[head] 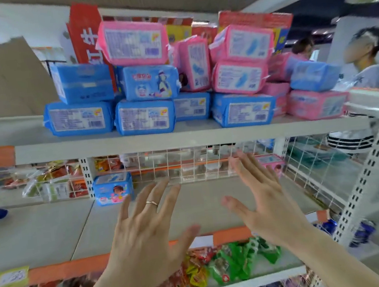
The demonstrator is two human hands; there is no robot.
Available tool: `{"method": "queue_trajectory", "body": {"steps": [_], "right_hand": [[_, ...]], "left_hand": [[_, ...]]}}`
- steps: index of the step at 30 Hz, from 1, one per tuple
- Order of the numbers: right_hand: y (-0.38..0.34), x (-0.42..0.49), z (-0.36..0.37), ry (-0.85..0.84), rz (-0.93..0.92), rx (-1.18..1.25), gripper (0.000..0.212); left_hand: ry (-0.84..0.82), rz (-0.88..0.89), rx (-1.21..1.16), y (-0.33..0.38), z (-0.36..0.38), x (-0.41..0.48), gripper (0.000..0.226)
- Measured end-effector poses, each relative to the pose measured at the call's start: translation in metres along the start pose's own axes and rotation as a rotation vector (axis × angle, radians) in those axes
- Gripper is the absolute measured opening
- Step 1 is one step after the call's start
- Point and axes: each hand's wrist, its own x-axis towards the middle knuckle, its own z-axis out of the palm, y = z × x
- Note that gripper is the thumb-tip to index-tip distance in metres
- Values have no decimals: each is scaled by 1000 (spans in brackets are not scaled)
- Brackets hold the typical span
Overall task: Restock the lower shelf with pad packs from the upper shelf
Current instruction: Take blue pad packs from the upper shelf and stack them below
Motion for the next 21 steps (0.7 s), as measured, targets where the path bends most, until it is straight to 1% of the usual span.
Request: {"method": "queue_trajectory", "body": {"steps": [7,10,16,21], "right_hand": [[47,33,-34,125,3,36,85],[73,49,-47,173,-3,38,89],[130,76,-71,238,-5,47,88],[189,98,-99,278,49,41,91]], "left_hand": [[90,81,42,33,-10,68,74],[112,82,28,52,-11,102,75],[140,110,28,93,5,162,76],[175,154,31,142,21,221,77]]}}
